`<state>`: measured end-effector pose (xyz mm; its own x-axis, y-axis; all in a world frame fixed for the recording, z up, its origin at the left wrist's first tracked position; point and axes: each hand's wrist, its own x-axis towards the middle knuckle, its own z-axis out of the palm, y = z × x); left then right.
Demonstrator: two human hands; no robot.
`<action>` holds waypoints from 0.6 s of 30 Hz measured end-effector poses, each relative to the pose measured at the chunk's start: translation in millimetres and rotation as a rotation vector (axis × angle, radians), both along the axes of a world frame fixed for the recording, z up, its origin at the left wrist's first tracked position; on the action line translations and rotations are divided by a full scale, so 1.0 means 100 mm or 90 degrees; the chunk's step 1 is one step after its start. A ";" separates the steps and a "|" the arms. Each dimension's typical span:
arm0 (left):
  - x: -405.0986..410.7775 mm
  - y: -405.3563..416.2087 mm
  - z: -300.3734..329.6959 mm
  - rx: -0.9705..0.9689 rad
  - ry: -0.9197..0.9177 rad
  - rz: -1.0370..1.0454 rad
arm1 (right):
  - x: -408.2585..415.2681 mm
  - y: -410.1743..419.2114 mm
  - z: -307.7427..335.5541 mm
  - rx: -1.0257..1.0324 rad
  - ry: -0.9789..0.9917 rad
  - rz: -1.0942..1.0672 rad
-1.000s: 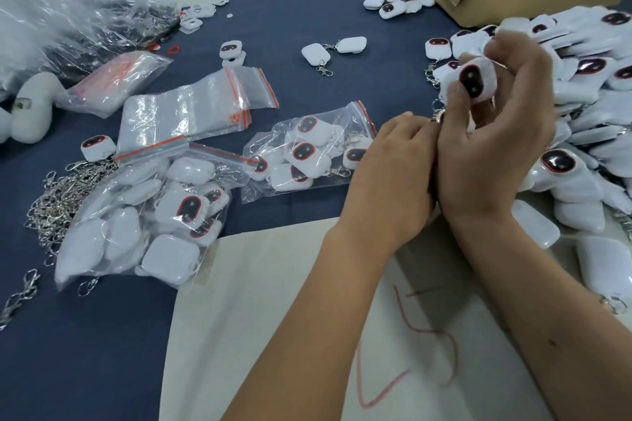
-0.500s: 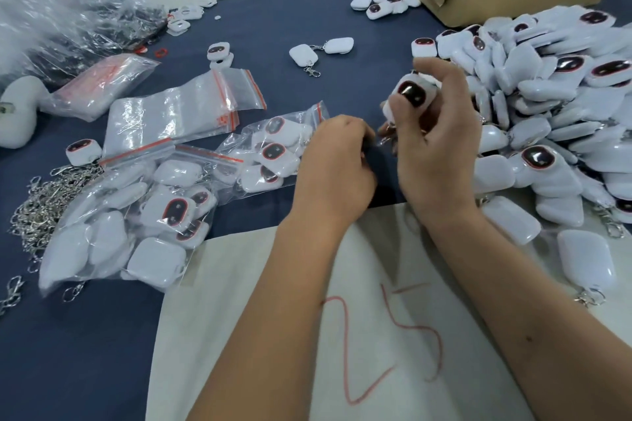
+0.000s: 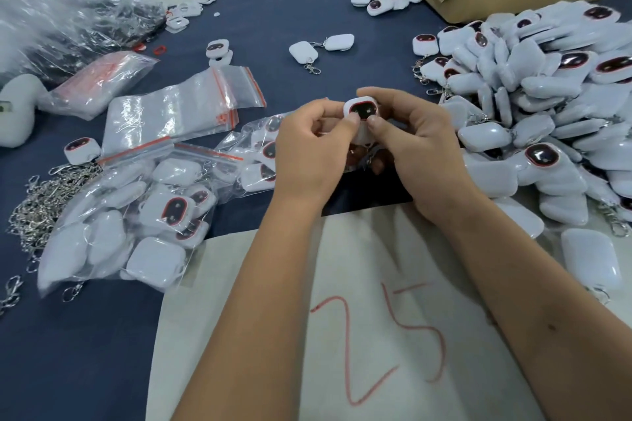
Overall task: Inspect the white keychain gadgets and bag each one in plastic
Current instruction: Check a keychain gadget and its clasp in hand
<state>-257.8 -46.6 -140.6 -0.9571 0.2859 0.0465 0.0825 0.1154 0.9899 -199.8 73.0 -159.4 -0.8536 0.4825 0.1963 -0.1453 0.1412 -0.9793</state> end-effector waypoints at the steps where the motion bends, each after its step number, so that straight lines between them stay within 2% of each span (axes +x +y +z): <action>1: 0.00 -0.01 0.01 0.019 -0.016 -0.005 | 0.00 0.00 0.00 -0.008 0.002 0.012; 8: -0.04 -0.11 0.06 0.101 -0.160 -0.066 | 0.03 0.02 0.02 -0.121 -0.001 0.077; 14: -0.06 -0.13 0.08 0.107 -0.180 -0.076 | 0.05 0.00 0.05 -0.141 0.024 0.092; 18: -0.05 -0.15 0.09 0.120 -0.174 -0.089 | 0.06 -0.02 0.06 -0.102 0.056 0.076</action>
